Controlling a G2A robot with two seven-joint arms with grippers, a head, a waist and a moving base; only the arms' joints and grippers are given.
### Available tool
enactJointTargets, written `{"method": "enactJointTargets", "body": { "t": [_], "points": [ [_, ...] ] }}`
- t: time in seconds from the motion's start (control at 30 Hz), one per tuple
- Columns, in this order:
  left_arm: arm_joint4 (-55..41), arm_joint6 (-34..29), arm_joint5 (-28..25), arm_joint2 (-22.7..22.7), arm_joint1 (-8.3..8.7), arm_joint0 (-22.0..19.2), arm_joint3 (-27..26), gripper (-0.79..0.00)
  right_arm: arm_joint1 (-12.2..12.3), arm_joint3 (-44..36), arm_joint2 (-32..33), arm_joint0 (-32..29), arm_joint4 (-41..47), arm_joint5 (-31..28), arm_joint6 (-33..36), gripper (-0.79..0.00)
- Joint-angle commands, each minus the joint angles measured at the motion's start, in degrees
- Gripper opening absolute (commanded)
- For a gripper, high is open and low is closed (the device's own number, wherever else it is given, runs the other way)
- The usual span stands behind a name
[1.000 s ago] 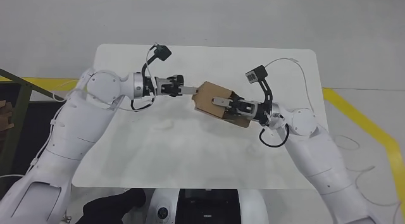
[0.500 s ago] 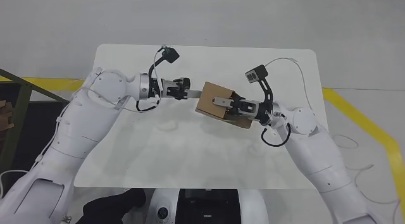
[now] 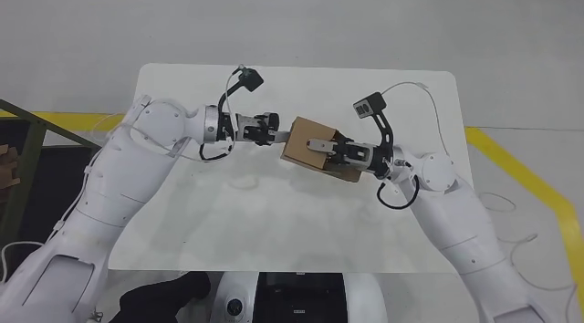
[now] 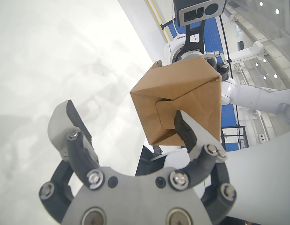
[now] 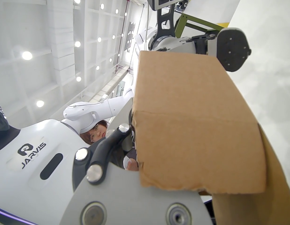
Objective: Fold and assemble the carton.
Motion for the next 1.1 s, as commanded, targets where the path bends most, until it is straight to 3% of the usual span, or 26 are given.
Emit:
{"method": "enactJointTargets", "body": {
  "t": [0.0, 0.6, 1.07],
  "points": [
    [-0.1, 0.0, 0.0, 0.0, -0.02, 0.0, 0.0, 0.000, 0.0, 0.2, 0.0, 0.1, 0.1, -0.1, 0.1, -0.785],
    [-4.2, -2.3, -2.7, 0.2, -0.20, -0.5, 3.7, 0.000, -0.6, 4.5, -0.4, 2.1, 10.1, -0.8, 8.7, -0.785],
    [-4.9, -3.0, -2.6, 1.5, -0.61, -1.5, 4.5, 0.000, -1.0, 5.0, -0.9, 2.6, 12.3, -1.2, 11.2, -0.785]
  ]
}}
